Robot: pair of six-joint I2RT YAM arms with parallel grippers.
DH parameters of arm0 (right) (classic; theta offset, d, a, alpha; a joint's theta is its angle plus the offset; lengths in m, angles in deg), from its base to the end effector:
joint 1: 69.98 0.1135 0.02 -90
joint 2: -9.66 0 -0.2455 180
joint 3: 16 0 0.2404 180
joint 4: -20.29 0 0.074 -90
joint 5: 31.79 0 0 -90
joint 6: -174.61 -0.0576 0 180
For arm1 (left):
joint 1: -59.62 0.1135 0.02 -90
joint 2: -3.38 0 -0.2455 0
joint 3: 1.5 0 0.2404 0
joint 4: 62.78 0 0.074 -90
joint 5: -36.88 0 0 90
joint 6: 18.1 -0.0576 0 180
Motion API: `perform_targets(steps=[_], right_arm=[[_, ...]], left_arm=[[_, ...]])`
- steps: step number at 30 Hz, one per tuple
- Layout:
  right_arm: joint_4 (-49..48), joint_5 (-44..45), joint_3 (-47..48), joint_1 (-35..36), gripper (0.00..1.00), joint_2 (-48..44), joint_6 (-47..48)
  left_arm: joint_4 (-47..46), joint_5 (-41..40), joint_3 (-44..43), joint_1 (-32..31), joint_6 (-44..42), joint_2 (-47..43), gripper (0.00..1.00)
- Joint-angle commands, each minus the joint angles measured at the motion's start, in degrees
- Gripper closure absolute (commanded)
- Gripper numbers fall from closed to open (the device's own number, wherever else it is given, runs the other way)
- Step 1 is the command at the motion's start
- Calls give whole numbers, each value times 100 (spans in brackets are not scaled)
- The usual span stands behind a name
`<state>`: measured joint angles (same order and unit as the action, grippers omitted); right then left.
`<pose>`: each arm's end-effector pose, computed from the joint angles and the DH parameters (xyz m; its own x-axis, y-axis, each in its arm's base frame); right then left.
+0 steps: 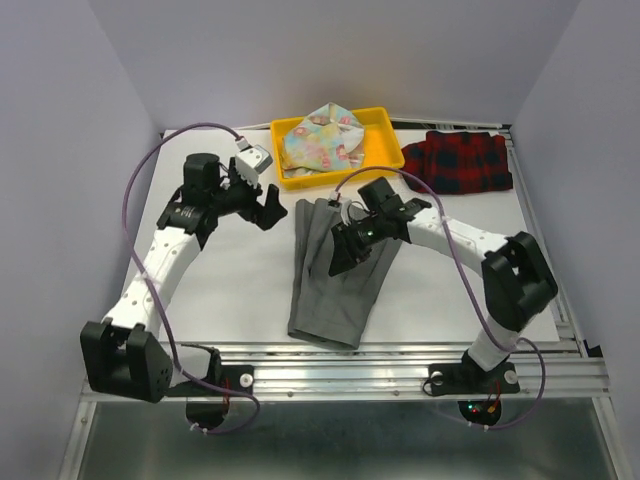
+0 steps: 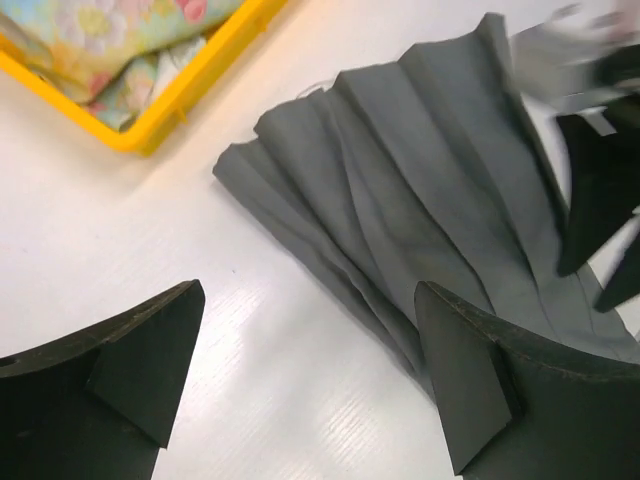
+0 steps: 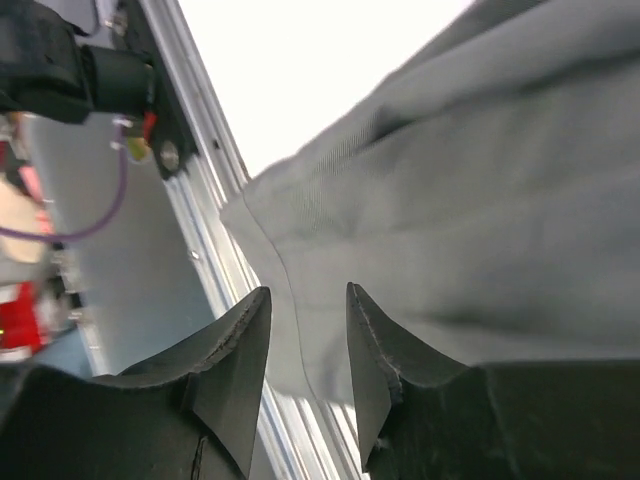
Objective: Fold and stack the skirts
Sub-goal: Fold the skirt
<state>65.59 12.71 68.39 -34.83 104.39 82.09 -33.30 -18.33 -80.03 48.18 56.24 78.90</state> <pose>0.2554 0.2301 0.2206 -0.7065 -0.4598 -0.5380 -0.7023 0.3619 0.6130 0.2946 -0.0932 0.3098 -0.2416 0.2751 -0.9306 0.7568 0.6536 -0.0032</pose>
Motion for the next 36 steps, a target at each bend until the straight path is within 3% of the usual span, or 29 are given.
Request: perform_targets(steps=[1, 6, 8, 9, 11, 14, 16, 20, 24, 29, 33, 36], right_arm=[[-1395, -907, 91, 201, 59, 694, -1047], [-3066, -1418, -322, 413, 59, 1704, -1768], [-3549, -1436, -287, 466, 59, 2301, -1919], [-3542, -1445, -226, 466, 59, 2495, -1858], [-3368, -1471, -138, 466, 59, 2925, -1524], [-2650, -1593, 107, 466, 58, 3199, -1104], [-2113, -1498, 414, 466, 57, 3287, -725], [-847, -1305, 1100, 466, 55, 3454, 137], [-414, -1155, 1154, 466, 55, 3586, 498], [-290, -1146, 1058, 466, 55, 3525, 674], [-28, -1154, 1084, 466, 55, 3499, 823], [87, -1198, 1137, 413, 55, 3534, 859]], left_arm=[[-131, 310, 544, 160, -288, -669, 1], [25, 483, 949, 160, -989, -1452, 1], [846, 1097, 976, 142, -1822, -1628, 1], [1140, 1066, 984, 81, -2766, -1690, 1], [1572, 498, 1221, -600, -3528, -1848, 3], [1837, -899, 2142, -1436, -4782, -2784, 5], [1715, -1183, 2933, -1650, -5470, -3322, 5], [988, -1291, 4120, -1765, -7630, -4693, 1], [485, -589, 5131, -1782, -8793, -5749, 1], [510, -165, 5370, -1818, -9437, -5550, 1], [615, 28, 5178, -1914, -9675, -4551, 1], [633, 55, 4721, -2142, -9264, -3550, 2]])
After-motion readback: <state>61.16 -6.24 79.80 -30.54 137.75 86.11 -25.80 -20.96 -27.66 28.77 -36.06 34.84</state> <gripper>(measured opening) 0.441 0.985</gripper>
